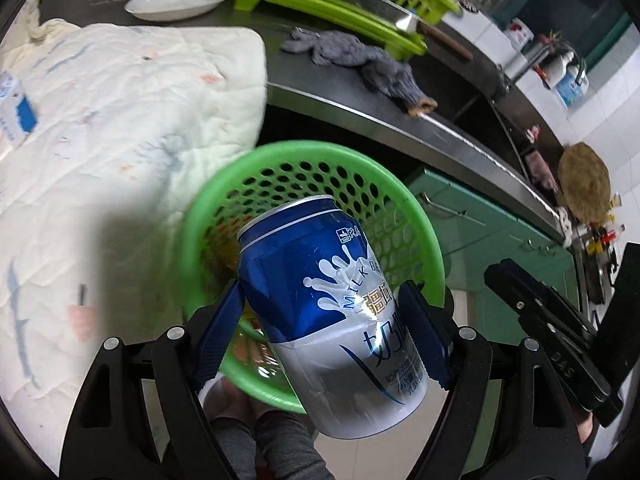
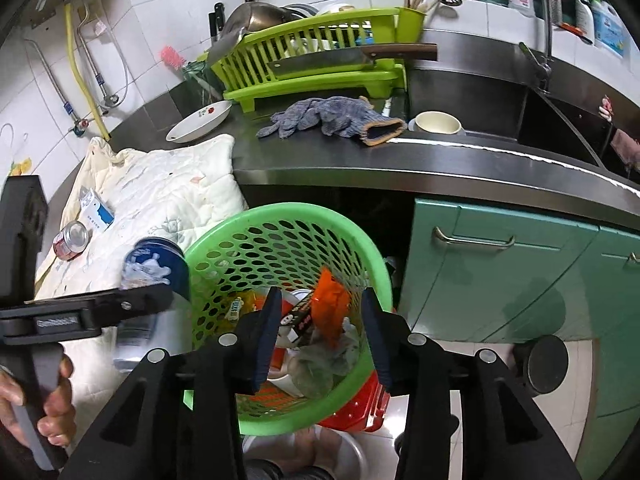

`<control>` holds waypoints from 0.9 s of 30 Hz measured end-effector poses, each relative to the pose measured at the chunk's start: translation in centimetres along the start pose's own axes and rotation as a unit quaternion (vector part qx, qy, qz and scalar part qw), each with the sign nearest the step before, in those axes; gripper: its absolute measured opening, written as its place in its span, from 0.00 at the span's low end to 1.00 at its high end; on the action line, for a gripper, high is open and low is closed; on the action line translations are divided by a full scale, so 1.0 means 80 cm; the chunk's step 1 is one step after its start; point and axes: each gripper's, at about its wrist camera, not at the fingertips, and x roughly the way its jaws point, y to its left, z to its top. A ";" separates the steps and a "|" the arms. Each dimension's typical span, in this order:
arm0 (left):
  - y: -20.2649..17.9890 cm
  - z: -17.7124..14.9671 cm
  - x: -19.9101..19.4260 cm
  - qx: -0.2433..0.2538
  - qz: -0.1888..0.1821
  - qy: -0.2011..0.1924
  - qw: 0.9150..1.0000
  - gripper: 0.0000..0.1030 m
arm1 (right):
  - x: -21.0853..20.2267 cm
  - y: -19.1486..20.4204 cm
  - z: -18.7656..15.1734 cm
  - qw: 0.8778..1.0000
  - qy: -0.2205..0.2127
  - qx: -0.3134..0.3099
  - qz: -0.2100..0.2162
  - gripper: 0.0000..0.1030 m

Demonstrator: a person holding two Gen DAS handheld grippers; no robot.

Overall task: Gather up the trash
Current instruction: 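Carry the milk can and black box over the green basket and release both, then move both grippers back over the cloth toward the Coca-Cola can and milk carton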

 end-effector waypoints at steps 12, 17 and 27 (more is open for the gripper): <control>-0.004 -0.004 0.016 0.002 -0.007 0.015 1.000 0.79 | 0.005 -0.011 -0.004 1.000 0.007 0.012 0.005 0.42; 0.010 -0.007 -0.005 0.000 0.005 0.001 1.000 0.79 | 0.004 0.004 -0.002 1.000 0.005 0.002 0.011 0.43; 0.072 -0.021 -0.064 -0.030 0.043 -0.029 0.998 0.79 | 0.004 0.051 -0.001 0.999 0.004 -0.027 0.035 0.50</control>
